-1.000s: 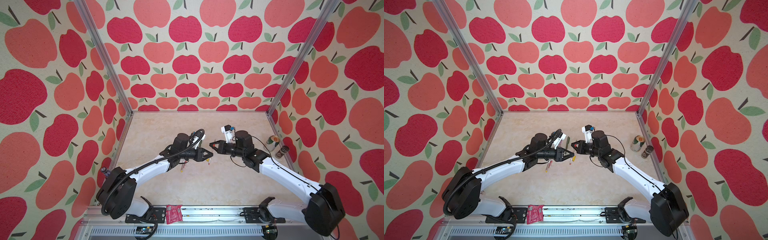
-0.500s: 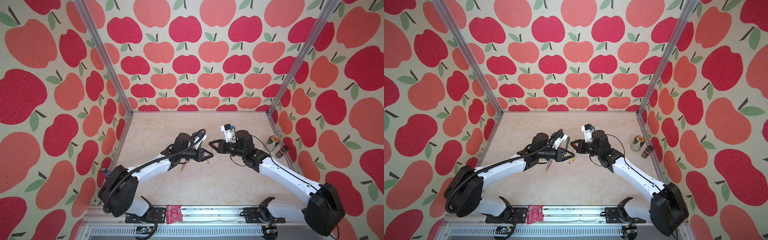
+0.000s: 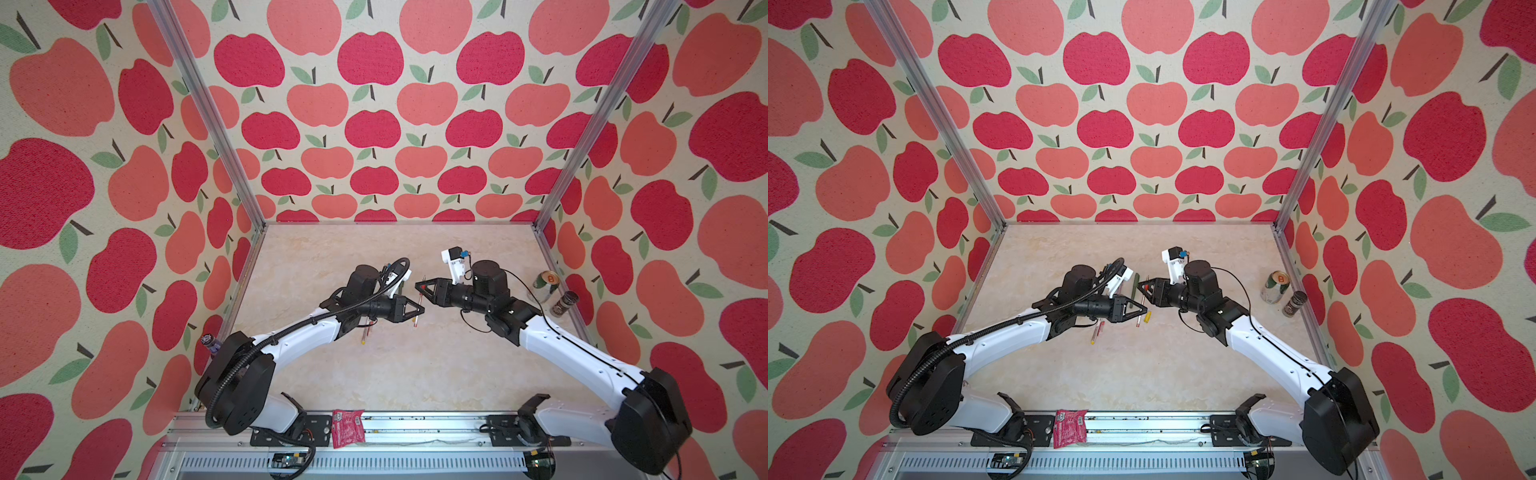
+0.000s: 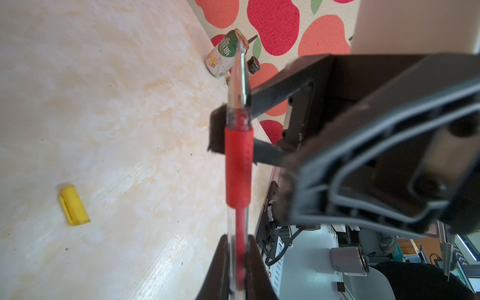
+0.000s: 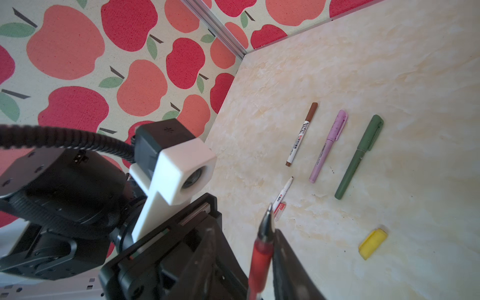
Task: Insert the pens into the pen caps
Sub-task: 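Move the right gripper to the small red cap beside the white pen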
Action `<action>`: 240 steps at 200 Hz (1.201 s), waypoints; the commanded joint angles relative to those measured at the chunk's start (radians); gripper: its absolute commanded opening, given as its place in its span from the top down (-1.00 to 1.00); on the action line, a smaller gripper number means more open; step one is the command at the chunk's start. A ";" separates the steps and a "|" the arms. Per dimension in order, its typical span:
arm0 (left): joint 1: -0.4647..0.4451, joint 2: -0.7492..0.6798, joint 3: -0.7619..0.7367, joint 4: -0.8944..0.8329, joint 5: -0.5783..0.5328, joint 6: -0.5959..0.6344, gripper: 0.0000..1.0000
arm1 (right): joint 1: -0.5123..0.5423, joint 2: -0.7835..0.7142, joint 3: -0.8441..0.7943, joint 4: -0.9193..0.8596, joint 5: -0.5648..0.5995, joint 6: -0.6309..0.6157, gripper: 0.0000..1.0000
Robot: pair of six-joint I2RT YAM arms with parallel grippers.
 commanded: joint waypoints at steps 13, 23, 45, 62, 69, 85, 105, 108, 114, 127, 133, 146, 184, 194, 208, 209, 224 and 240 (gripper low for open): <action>0.058 -0.092 0.008 -0.211 -0.127 0.077 0.98 | 0.010 -0.073 0.022 -0.032 0.034 -0.044 -0.01; 0.076 -0.129 0.008 -0.272 -0.159 0.101 0.98 | 0.010 -0.077 0.026 -0.067 0.061 -0.050 -0.02; 0.115 -0.245 0.005 -0.413 -0.270 0.157 0.98 | 0.012 -0.059 0.050 -0.183 0.136 -0.070 -0.02; 0.144 -0.341 0.002 -0.528 -0.406 0.193 0.98 | 0.034 -0.001 0.092 -0.294 0.192 -0.106 0.00; 0.151 -0.399 0.002 -0.575 -0.469 0.207 0.98 | 0.054 0.031 0.116 -0.332 0.217 -0.122 0.01; 0.164 -0.486 -0.005 -0.656 -0.597 0.230 0.98 | 0.115 0.125 0.183 -0.403 0.267 -0.156 0.02; 0.178 -0.582 -0.030 -0.706 -0.689 0.224 0.98 | 0.194 0.256 0.267 -0.442 0.292 -0.204 0.01; 0.181 -0.596 -0.036 -0.708 -0.695 0.219 0.98 | 0.204 0.276 0.277 -0.447 0.292 -0.211 0.01; 0.184 -0.624 -0.047 -0.713 -0.705 0.209 0.98 | 0.222 0.314 0.303 -0.457 0.292 -0.225 0.00; 0.188 -0.674 -0.070 -0.719 -0.716 0.187 0.97 | 0.246 0.387 0.353 -0.484 0.291 -0.239 -0.03; 0.189 -0.694 -0.079 -0.722 -0.717 0.178 0.97 | 0.256 0.418 0.375 -0.495 0.291 -0.241 -0.04; 0.191 -0.722 -0.095 -0.733 -0.721 0.165 0.97 | 0.275 0.481 0.421 -0.517 0.293 -0.233 -0.06; 0.195 -0.760 -0.132 -0.728 -0.701 0.149 0.96 | 0.337 0.678 0.605 -0.630 0.316 -0.205 -0.11; 0.195 -0.767 -0.140 -0.723 -0.693 0.146 0.96 | 0.348 0.720 0.637 -0.643 0.317 -0.197 -0.11; 0.197 -0.779 -0.149 -0.718 -0.682 0.142 0.95 | 0.359 0.768 0.671 -0.655 0.319 -0.188 -0.11; 0.197 -0.779 -0.150 -0.717 -0.681 0.142 0.95 | 0.359 0.772 0.673 -0.656 0.320 -0.188 -0.11; 0.200 -0.788 -0.156 -0.711 -0.669 0.139 0.95 | 0.363 0.818 0.706 -0.677 0.330 -0.184 -0.09; 0.203 -0.790 -0.160 -0.704 -0.653 0.140 0.95 | 0.365 0.855 0.735 -0.690 0.336 -0.182 -0.05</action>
